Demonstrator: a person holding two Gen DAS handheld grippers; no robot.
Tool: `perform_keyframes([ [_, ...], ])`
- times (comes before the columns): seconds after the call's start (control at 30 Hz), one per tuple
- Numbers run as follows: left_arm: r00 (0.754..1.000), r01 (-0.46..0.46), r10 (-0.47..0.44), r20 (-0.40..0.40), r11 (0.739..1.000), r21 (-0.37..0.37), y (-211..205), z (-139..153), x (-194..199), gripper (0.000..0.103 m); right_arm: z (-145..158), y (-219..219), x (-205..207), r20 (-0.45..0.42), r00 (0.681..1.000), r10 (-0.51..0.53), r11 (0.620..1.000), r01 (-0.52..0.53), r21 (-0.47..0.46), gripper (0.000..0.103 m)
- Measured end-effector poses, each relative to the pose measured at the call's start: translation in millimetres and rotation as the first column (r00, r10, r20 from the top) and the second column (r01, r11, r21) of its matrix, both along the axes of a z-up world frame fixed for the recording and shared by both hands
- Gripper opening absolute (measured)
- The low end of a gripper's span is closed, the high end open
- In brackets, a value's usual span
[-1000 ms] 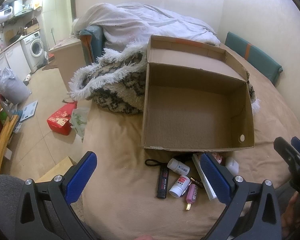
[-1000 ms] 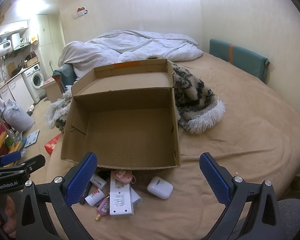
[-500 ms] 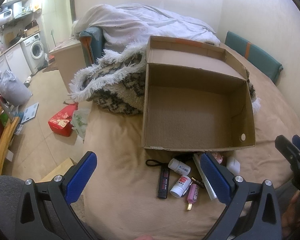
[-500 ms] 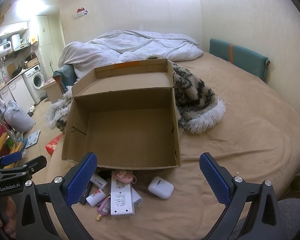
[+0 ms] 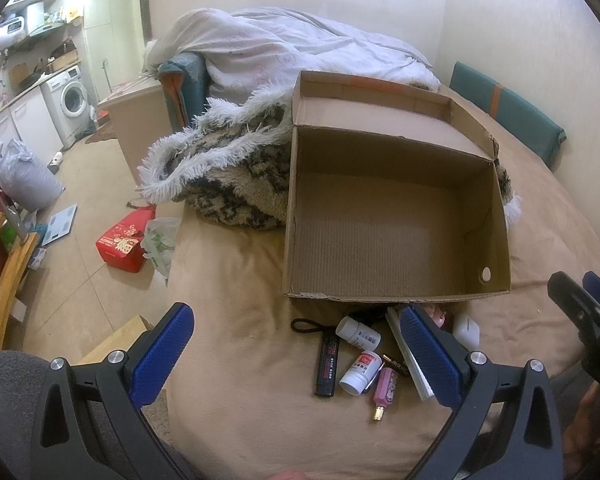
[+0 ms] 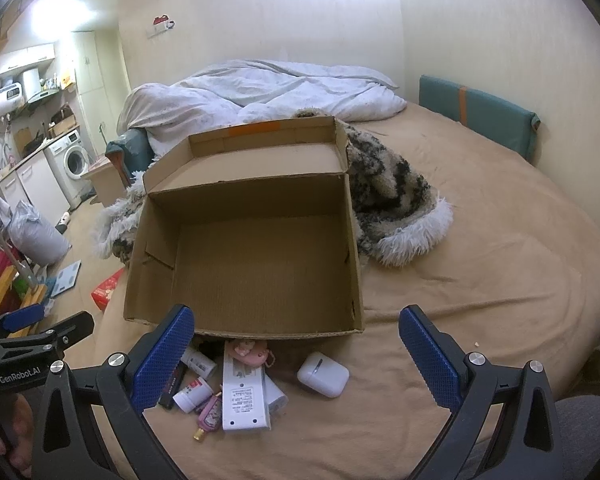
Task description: Organize rigid objects
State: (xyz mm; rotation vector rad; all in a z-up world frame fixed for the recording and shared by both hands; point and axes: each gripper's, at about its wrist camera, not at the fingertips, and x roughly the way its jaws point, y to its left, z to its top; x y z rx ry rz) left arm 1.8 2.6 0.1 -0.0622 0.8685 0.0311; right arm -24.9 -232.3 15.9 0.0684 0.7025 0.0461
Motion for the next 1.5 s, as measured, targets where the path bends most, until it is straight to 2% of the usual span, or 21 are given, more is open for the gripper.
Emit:
perform_keyframes([
  [1.03, 1.0, -0.001, 0.001, -0.001, 1.0, 0.003, 0, 0, 0, 0.103, -2, 0, -1, -0.007, 1.0, 0.002, 1.0, -0.002, 0.005, 0.103],
  [1.23, 1.0, -0.012, 0.013, -0.023, 1.0, 0.009, 10, 0, 5, 0.103, -8, -4, 8, -0.075, 0.996, 0.045, 0.997, -0.04, 0.066, 0.103],
  [1.5, 0.99, -0.038, 0.04, -0.136, 0.999, 0.016, 25, -14, 22, 0.103, -23, -21, 22, -0.198, 0.976, 0.089, 0.981, -0.051, 0.19, 0.103],
])
